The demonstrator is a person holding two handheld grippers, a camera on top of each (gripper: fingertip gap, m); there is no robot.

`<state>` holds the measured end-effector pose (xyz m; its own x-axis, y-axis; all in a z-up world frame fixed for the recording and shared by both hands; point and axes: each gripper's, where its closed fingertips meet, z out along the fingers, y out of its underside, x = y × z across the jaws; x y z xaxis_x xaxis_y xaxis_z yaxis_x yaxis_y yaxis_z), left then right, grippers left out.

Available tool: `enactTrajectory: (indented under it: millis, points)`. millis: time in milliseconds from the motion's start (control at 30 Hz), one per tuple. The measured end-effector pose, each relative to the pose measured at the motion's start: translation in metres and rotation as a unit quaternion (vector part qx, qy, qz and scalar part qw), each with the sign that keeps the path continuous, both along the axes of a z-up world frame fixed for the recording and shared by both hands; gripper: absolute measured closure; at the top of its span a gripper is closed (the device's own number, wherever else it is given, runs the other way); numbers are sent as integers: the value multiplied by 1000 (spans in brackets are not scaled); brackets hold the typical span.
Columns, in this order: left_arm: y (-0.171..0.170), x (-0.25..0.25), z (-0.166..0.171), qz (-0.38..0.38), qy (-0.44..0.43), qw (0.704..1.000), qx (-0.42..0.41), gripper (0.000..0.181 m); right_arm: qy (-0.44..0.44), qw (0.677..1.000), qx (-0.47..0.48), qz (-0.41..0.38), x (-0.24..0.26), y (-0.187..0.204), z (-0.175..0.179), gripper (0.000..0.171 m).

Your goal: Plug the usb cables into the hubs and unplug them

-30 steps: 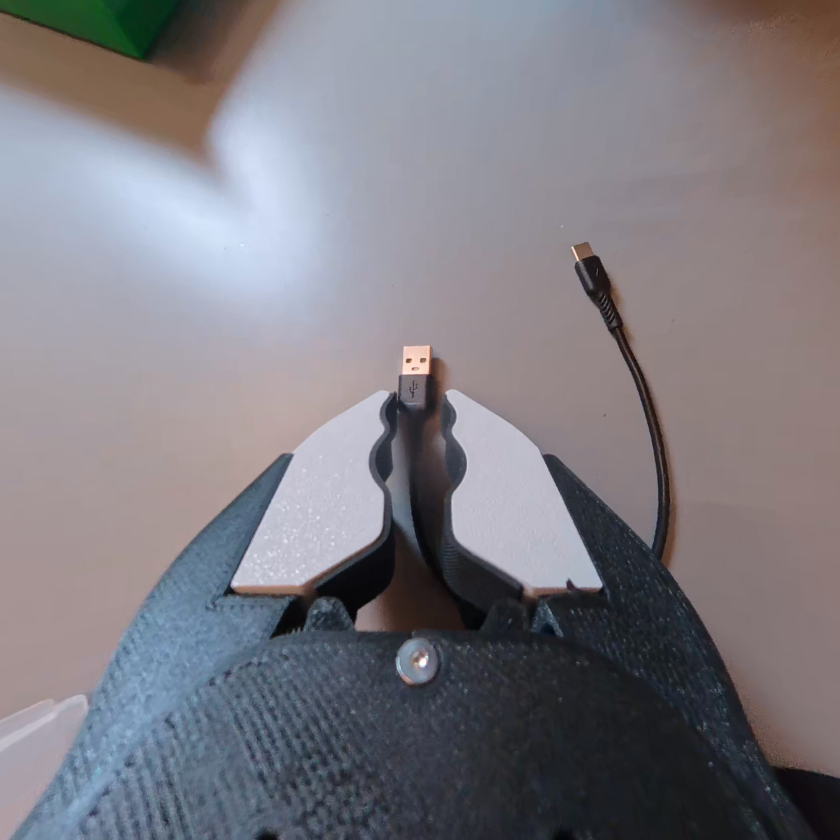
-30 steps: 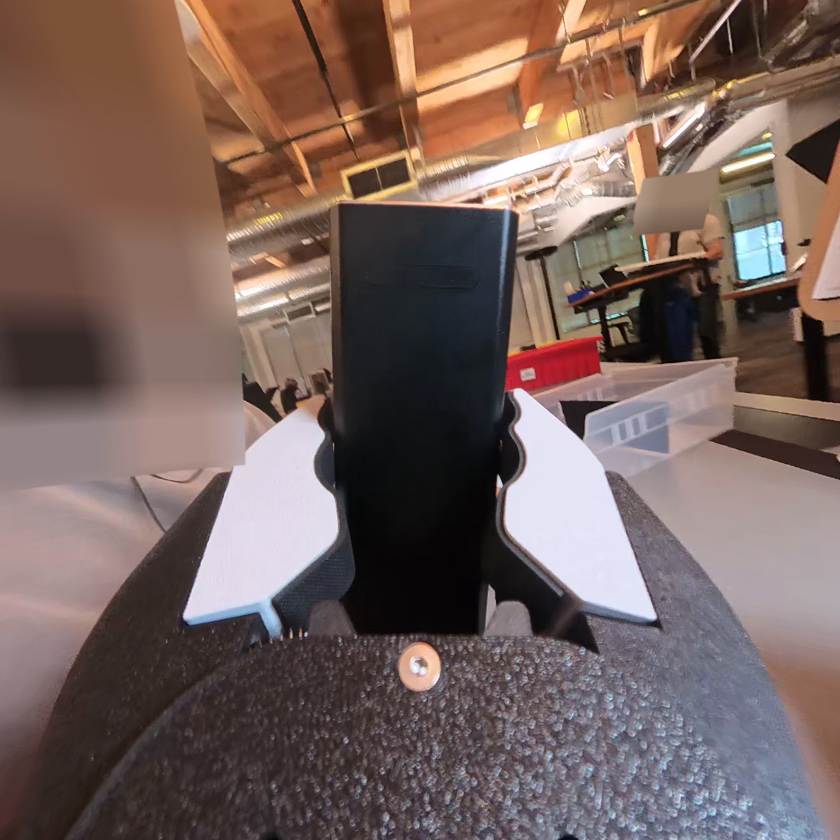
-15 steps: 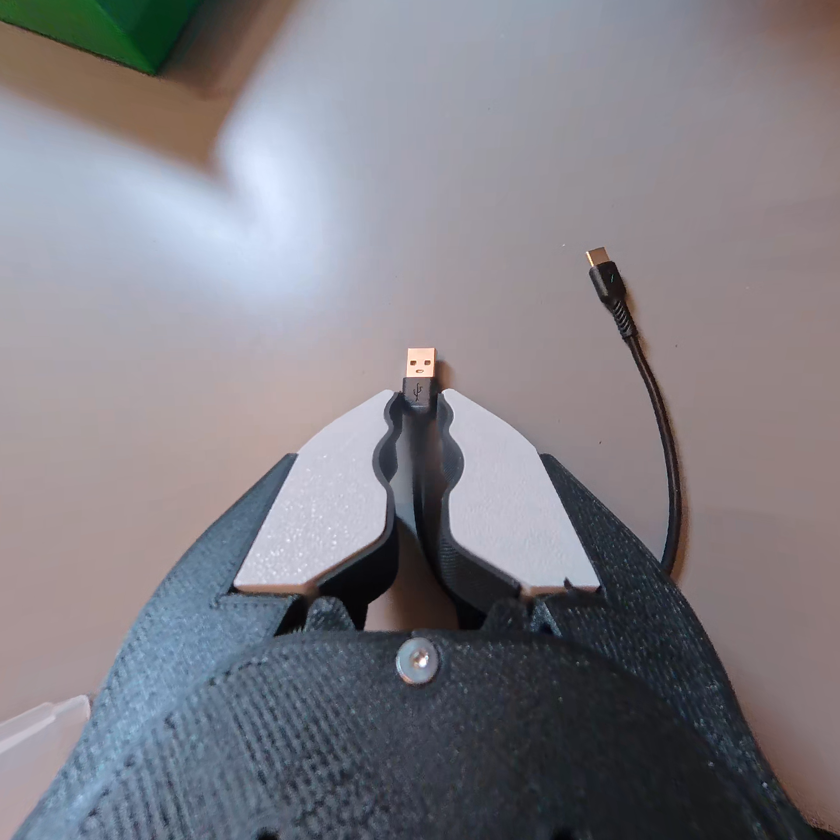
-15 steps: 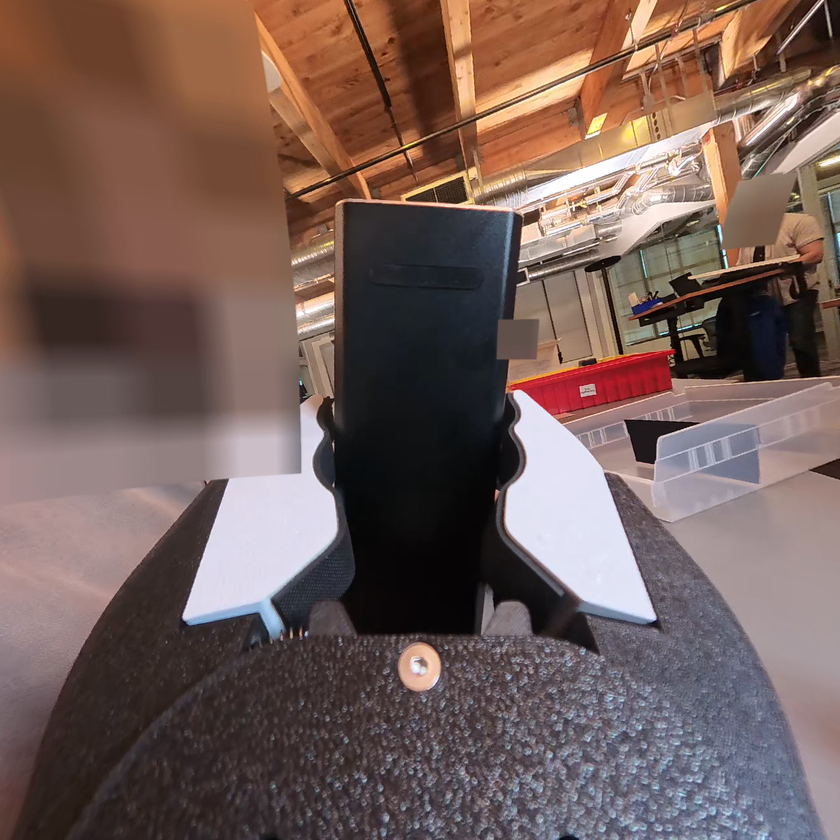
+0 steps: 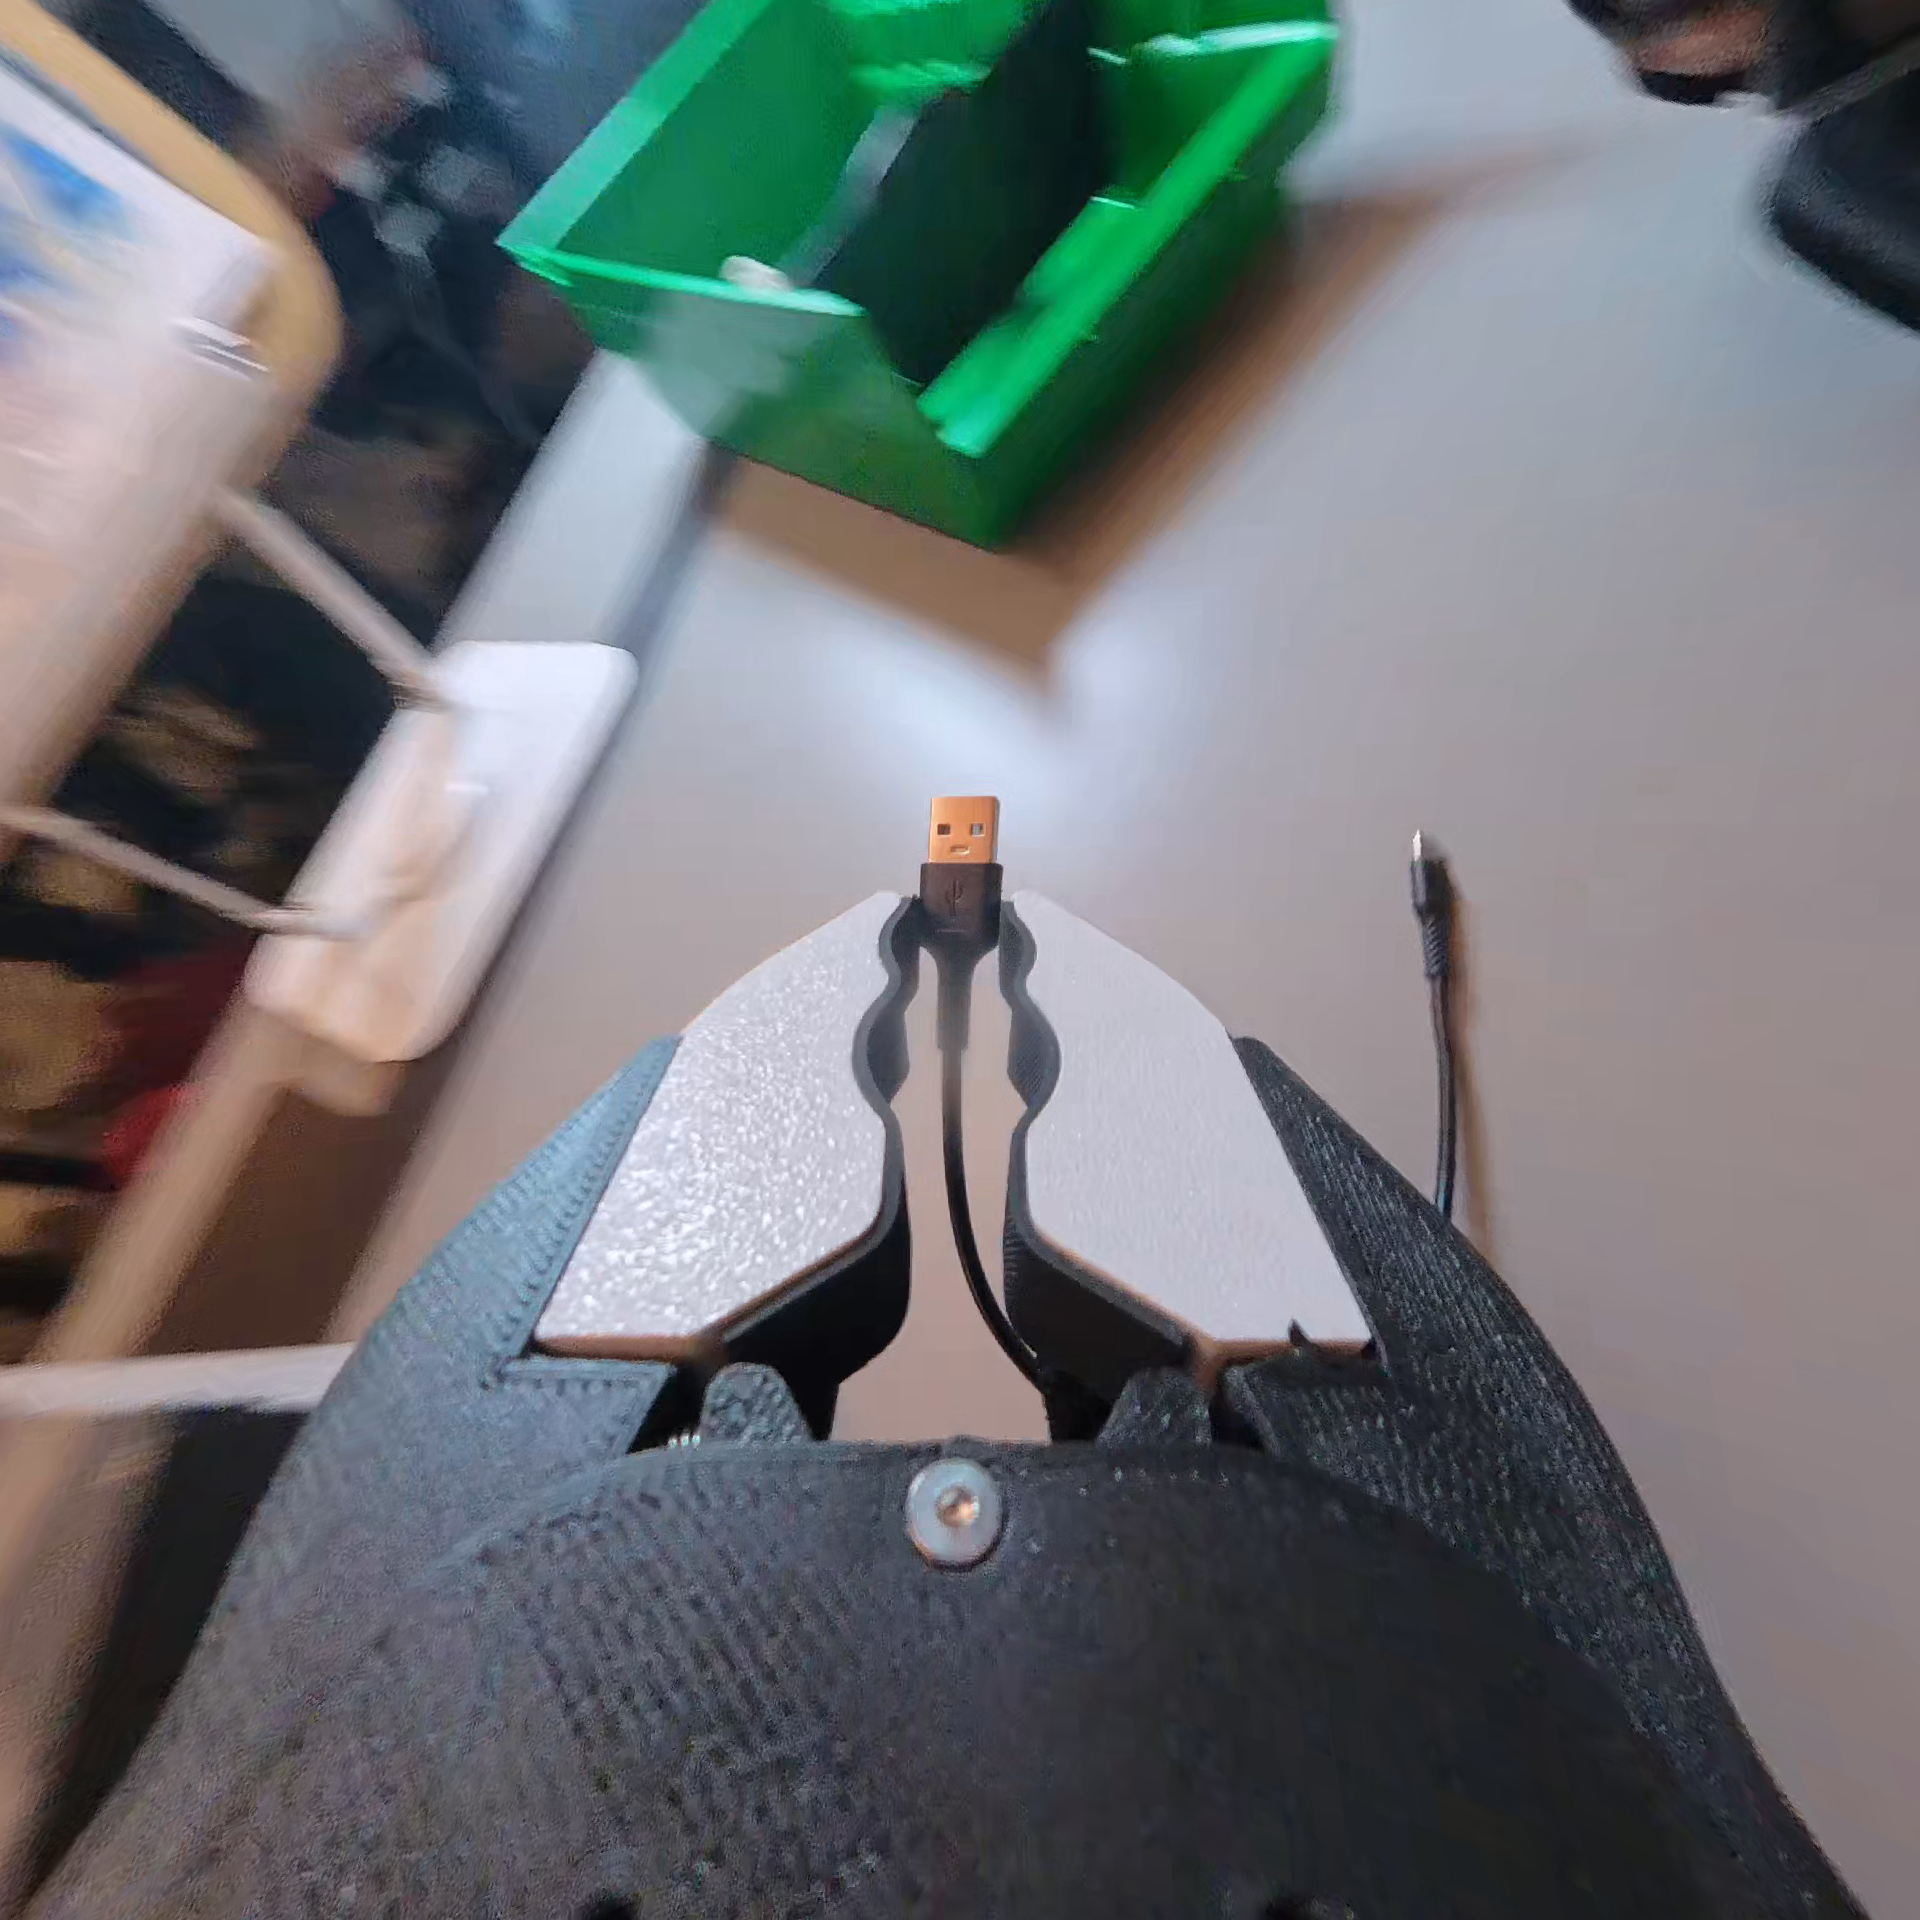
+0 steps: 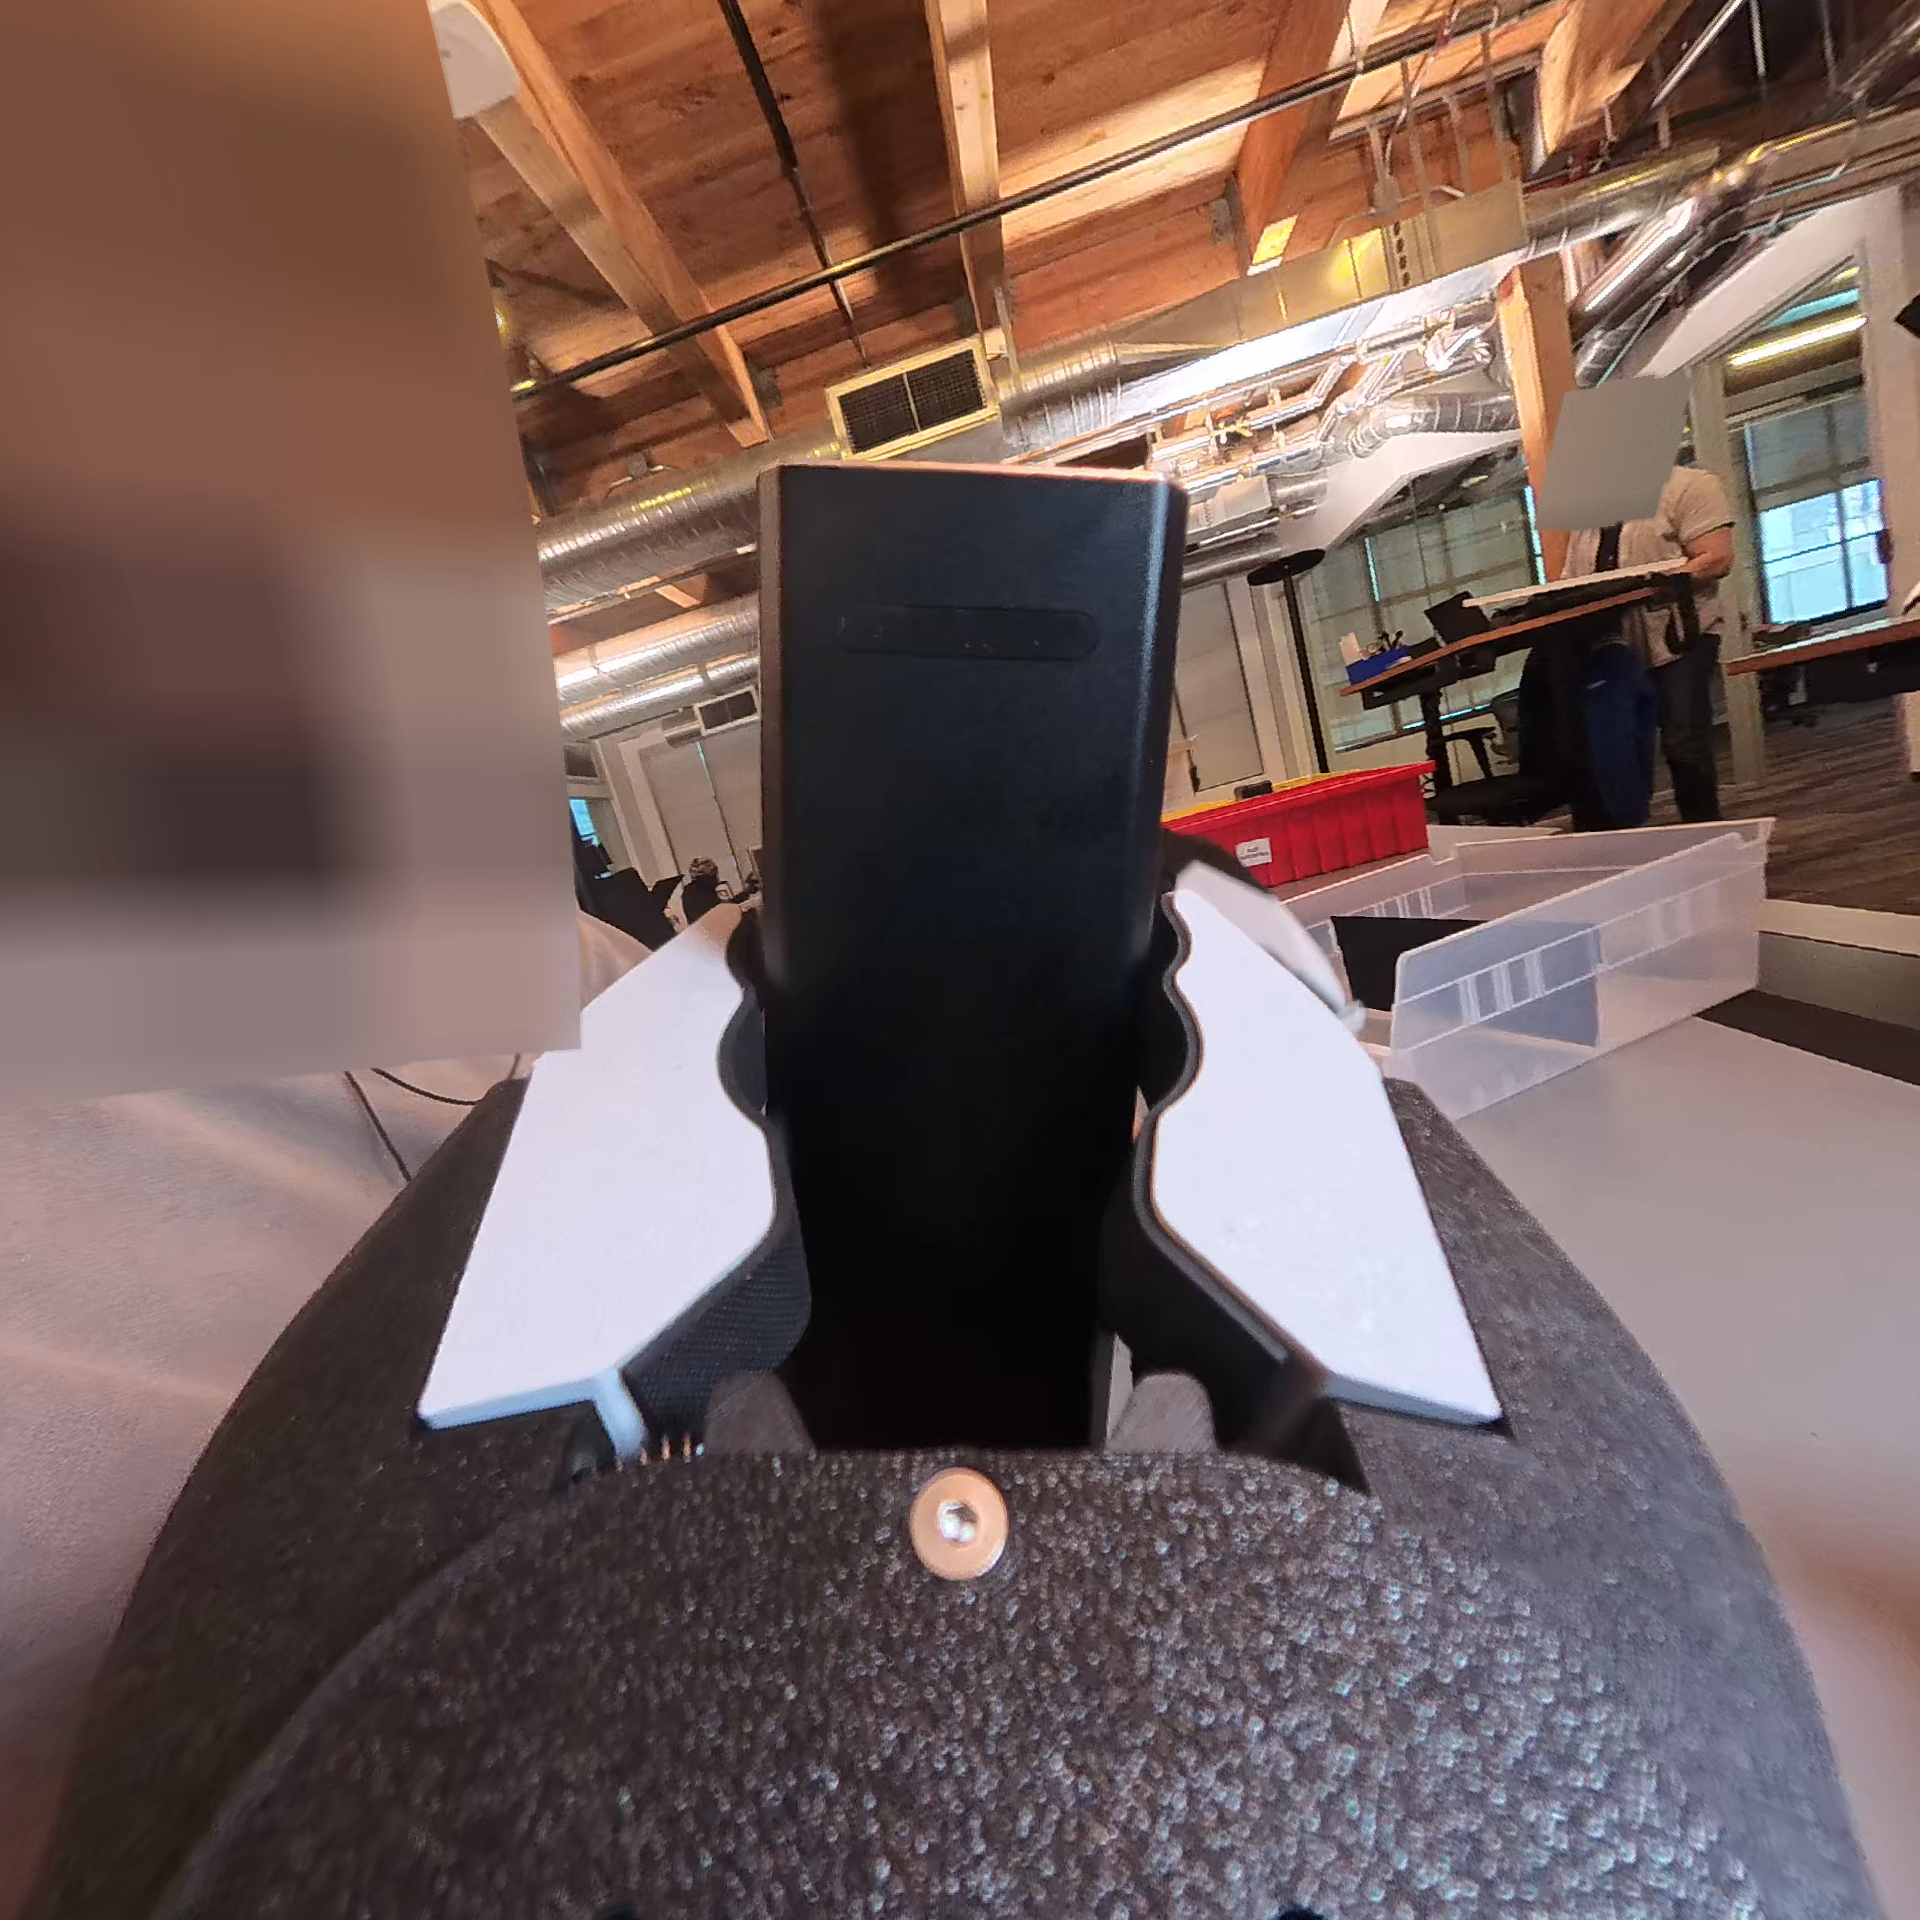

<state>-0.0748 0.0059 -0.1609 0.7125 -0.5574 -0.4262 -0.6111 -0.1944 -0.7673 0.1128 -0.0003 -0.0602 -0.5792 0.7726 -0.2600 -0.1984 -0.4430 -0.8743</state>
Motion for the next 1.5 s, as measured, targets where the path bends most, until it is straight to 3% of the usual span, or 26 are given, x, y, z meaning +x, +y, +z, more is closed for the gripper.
enactTrajectory:
  millis: [100,167,267,300,367,600,733,900,967,1100,1233,1367,1500]
  points:
    - [13,-24,58,62,65,990,112,166,0,1000,1,-11,1,4,0,101]
    - [9,-14,72,47,64,988,134,166,3,1000,3,-14,3,5,2,101]
    - [-24,42,47,-78,-100,992,11,155,7,1000,10,-11,6,2,4,101]
    - [-42,61,41,-125,-171,976,-42,149,6,1000,13,-9,7,1,4,101]
    - [-57,72,43,-151,-250,954,-64,146,5,1000,14,-4,6,-1,3,101]
    - [-41,67,2,-110,-221,963,-103,151,-2,1000,18,-1,-1,-9,0,101]
    - [-34,115,-27,-155,-253,945,-140,145,10,1000,-4,-22,-14,-8,3,101]
    - [-25,180,-11,-192,-330,916,-123,108,34,997,-18,-64,-34,-11,9,101]
    - [-25,193,-5,-213,-326,914,-113,102,33,996,-2,-83,-39,-14,7,101]
    - [-27,199,-2,-227,-324,911,-117,120,13,992,70,-101,-46,-30,-5,101]
    - [-34,176,-13,-235,-236,935,-120,122,-34,981,155,-113,-52,-38,-22,102]
    - [-38,130,-15,-211,-134,962,-108,121,-137,943,268,-140,-58,-30,-64,102]
    - [-49,126,-26,-218,-115,958,-146,121,-146,946,265,-116,-67,-43,-72,96]
